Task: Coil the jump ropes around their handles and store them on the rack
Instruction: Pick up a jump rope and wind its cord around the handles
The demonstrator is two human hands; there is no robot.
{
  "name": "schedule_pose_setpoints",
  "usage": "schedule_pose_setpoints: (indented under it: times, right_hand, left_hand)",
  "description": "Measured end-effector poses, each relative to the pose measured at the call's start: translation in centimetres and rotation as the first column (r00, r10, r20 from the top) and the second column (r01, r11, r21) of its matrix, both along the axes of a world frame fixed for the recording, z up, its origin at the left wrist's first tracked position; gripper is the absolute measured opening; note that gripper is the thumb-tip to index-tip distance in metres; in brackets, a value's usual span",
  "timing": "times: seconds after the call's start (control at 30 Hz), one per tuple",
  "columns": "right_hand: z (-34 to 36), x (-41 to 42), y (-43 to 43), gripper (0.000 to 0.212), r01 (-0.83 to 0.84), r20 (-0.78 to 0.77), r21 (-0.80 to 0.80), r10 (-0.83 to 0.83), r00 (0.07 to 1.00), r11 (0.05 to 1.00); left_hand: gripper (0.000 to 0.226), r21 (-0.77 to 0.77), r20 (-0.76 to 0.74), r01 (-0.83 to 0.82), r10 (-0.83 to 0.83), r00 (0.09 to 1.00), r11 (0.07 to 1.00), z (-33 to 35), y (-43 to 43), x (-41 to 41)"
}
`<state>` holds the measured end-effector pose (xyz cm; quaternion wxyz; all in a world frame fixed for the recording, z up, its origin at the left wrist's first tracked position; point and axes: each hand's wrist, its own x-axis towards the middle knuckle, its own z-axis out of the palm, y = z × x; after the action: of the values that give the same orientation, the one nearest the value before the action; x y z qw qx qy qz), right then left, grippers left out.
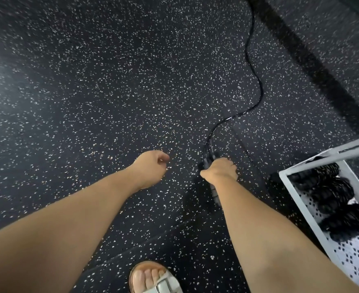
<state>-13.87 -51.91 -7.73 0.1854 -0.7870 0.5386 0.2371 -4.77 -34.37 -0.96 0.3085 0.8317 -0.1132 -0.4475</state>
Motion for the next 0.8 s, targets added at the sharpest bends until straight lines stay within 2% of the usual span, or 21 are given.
schedule_pose_setpoints:
  times: [0.17, 0.27, 0.4, 0.47, 0.53, 0.67, 0.73, 0.8]
  right_hand:
    - [4.1, 2.1, 4.5, 0.048, 0.119, 0.198, 0.328, -0.192, 0.961, 0.937]
    - [8.8, 4.0, 8.0, 0.044, 0.12, 0.316, 0.513, -0.317, 0.894, 0.85]
    - [15.9, 5.4, 12.0, 0.045, 0.044, 0.401, 0.64, -0.382, 0.833, 0.767]
    - [19.3, 5.6, 13.6, 0.034, -0.003, 0.439, 0.678, -0.402, 0.804, 0.735]
    - [22.4, 5.2, 15.3, 0.029, -0.045, 0.473, 0.691, -0.404, 0.783, 0.722]
    - [27.8, 4.2, 18.1, 0.03, -0.132, 0.521, 0.713, -0.395, 0.756, 0.688]
    - [30.3, 3.2, 19.7, 0.04, -0.18, 0.535, 0.721, -0.373, 0.758, 0.669]
    - [32.6, 2.0, 21.8, 0.057, -0.233, 0.556, 0.709, -0.325, 0.765, 0.666]
  left_hand:
    - [0.044, 0.016, 0.029, -0.013, 0.012, 0.999, 1.0, 3.5, 2.2, 0.2]
    - [0.043, 0.027, 0.061, -0.06, 0.058, 0.996, 0.998, 7.0, 4.0, 0.3]
    - [0.028, -0.045, 0.126, -0.213, 0.217, 0.968, 0.976, 12.1, 6.6, 0.2]
    - [0.017, -0.099, 0.145, -0.31, 0.322, 0.935, 0.945, 14.7, 7.9, 0.0]
    - [0.025, -0.166, 0.133, -0.376, 0.398, 0.908, 0.912, 17.3, 9.2, -0.5]
    - [0.043, -0.231, -0.001, -0.563, 0.579, 0.815, 0.793, 21.8, 12.1, -2.1]
    - [0.045, -0.285, -0.14, -0.661, 0.652, 0.745, 0.694, 24.2, 13.4, -3.3]
    - [0.046, -0.305, -0.304, -0.723, 0.656, 0.691, 0.62, 26.5, 14.7, -4.7]
